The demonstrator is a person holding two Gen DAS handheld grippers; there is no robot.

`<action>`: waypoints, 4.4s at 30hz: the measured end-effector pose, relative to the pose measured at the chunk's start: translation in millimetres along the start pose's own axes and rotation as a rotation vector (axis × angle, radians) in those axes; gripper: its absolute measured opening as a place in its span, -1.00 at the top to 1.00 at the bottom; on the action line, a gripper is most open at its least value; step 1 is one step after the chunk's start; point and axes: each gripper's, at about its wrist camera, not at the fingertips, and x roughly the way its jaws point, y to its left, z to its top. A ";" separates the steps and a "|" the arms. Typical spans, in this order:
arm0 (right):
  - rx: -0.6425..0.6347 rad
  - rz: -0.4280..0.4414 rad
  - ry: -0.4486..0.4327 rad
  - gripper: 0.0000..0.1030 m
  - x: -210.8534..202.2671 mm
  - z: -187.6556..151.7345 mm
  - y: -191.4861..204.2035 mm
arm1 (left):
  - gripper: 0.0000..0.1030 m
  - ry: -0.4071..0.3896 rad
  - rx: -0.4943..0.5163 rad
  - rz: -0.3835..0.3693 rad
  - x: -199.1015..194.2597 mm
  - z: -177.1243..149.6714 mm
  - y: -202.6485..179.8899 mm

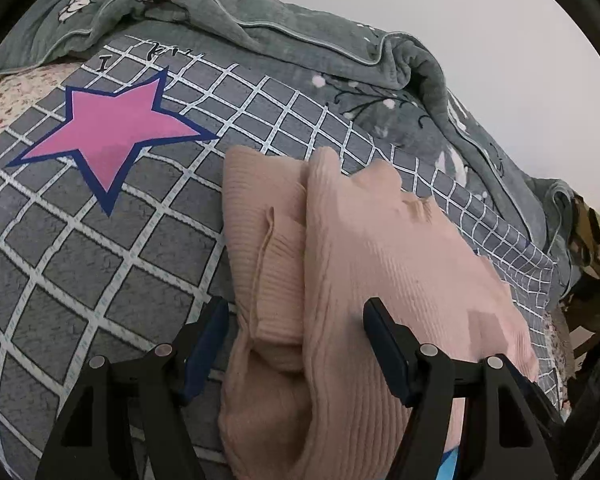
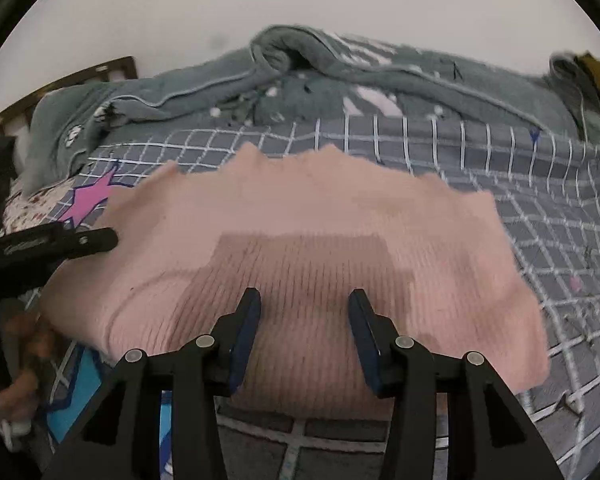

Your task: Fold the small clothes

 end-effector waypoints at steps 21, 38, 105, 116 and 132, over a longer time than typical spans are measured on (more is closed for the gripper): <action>-0.024 -0.027 0.015 0.08 4.6 -6.2 2.8 | -0.34 -0.012 0.055 0.021 -3.6 -10.4 -4.0; -0.041 -0.039 0.019 0.07 5.1 -8.3 5.6 | -0.50 0.030 0.073 -0.017 1.7 -7.4 -1.6; 0.272 0.335 -0.136 0.07 -65.6 15.0 -157.0 | -0.38 0.051 0.201 -0.061 3.8 -10.4 -128.8; 0.154 0.100 0.013 0.89 -33.4 -4.5 -164.2 | -0.41 0.087 0.330 -0.150 5.6 -39.9 -126.5; 0.114 0.249 -0.103 0.29 -80.4 -5.3 -159.5 | -0.43 0.186 0.515 -0.266 0.4 -90.8 -157.9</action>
